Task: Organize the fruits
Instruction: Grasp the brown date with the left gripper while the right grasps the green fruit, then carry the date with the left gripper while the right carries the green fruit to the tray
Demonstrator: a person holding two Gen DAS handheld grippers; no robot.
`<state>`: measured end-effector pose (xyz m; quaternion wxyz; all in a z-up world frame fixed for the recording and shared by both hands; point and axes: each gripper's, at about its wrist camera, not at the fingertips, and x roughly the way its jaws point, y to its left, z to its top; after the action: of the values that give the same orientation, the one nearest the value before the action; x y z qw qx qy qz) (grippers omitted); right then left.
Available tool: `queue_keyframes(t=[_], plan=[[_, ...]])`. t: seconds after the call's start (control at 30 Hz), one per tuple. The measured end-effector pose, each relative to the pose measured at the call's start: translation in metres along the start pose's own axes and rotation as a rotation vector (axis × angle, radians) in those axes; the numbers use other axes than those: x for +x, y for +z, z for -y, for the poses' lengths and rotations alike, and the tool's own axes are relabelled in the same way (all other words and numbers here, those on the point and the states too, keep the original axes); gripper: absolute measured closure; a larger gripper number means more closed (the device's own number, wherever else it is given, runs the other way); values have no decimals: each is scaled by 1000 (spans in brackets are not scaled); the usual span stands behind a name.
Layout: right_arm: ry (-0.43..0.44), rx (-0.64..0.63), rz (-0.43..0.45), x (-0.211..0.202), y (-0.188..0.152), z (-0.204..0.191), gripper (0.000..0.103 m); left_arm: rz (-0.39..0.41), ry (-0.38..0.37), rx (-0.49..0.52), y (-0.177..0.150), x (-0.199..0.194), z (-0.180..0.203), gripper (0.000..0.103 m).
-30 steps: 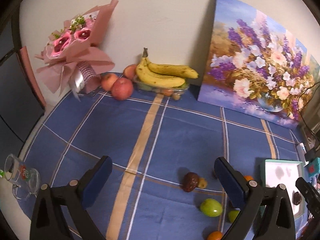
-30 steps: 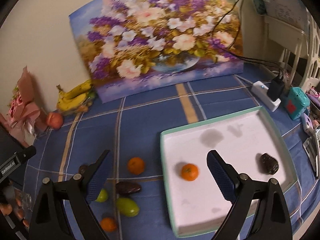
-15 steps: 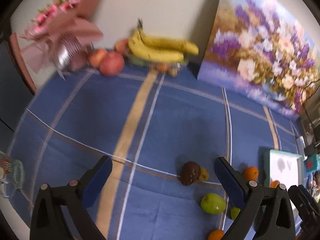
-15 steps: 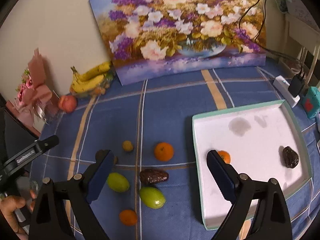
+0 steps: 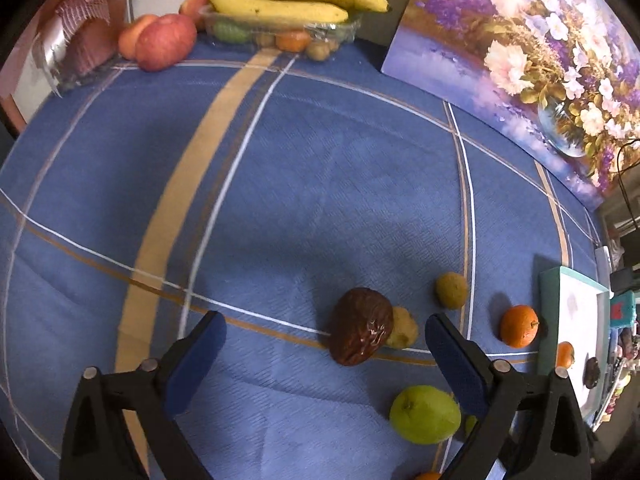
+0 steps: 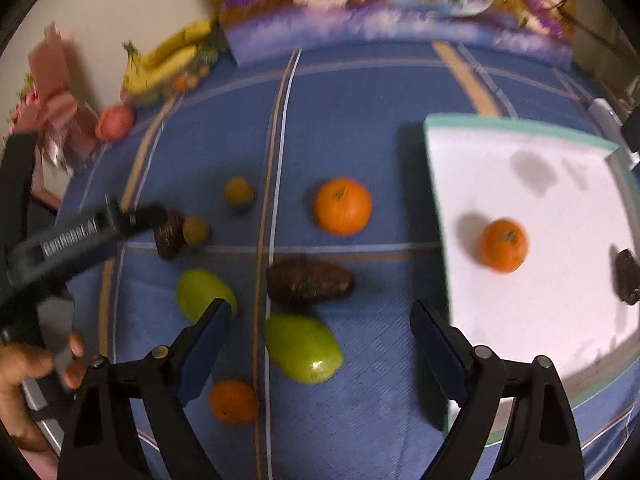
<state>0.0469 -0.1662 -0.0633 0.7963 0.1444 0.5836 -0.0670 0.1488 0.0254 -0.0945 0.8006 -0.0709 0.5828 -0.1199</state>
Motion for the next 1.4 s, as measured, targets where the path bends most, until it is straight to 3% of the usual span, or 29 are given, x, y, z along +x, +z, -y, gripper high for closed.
queue_keyframes(t=[0.3, 0.57, 0.67, 0.9, 1.23, 1.4], plan=[[-47, -61, -90, 30, -11, -7, 12, -24, -30, -32, 0, 15, 1, 18], [-82, -89, -89, 30, -14, -10, 14, -26, -104, -56, 3, 15, 5, 53], [-97, -98, -84, 29, -16, -11, 23, -29, -133, -70, 3, 12, 3, 66], [-52, -93, -75, 21, -10, -20, 53, -20, -110, -77, 3, 7, -3, 66], [14, -47, -70, 18, -3, -16, 54, 66, -107, -94, 9, -24, -9, 66], [41, -26, -23, 0, 4, -13, 54, 131, -106, -98, 11, -48, -9, 66]])
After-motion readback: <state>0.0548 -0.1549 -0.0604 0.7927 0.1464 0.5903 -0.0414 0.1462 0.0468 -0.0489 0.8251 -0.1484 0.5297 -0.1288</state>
